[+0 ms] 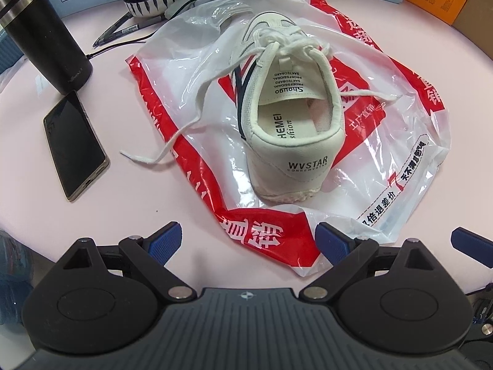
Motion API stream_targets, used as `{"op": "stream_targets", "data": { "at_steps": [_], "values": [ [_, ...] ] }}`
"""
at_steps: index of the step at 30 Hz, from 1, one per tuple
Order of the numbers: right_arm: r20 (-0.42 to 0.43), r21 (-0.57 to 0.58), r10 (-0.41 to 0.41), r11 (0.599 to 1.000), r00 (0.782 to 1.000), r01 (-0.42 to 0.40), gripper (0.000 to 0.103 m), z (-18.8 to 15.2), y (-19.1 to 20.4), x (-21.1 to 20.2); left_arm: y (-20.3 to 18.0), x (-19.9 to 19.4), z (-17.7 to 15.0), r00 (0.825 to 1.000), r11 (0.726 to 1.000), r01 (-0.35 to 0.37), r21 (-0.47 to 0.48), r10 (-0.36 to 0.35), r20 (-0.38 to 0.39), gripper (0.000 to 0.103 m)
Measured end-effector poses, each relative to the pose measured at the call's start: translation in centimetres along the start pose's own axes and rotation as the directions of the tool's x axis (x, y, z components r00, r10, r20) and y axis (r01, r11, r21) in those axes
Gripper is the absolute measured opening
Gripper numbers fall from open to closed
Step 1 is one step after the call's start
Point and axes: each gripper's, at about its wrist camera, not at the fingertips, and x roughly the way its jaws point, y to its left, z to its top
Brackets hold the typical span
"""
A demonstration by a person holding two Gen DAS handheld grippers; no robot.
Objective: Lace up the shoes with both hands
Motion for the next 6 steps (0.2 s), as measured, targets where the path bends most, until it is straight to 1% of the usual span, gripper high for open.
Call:
{"op": "stream_targets", "data": {
  "at_steps": [6],
  "values": [
    [0.004,0.006,-0.006,1.000,1.000,0.006,0.103,0.97,-0.46,0.52,0.24,0.32,0.89,1.000,1.000,0.011,-0.016,-0.011,0.004,0.093]
  ]
}}
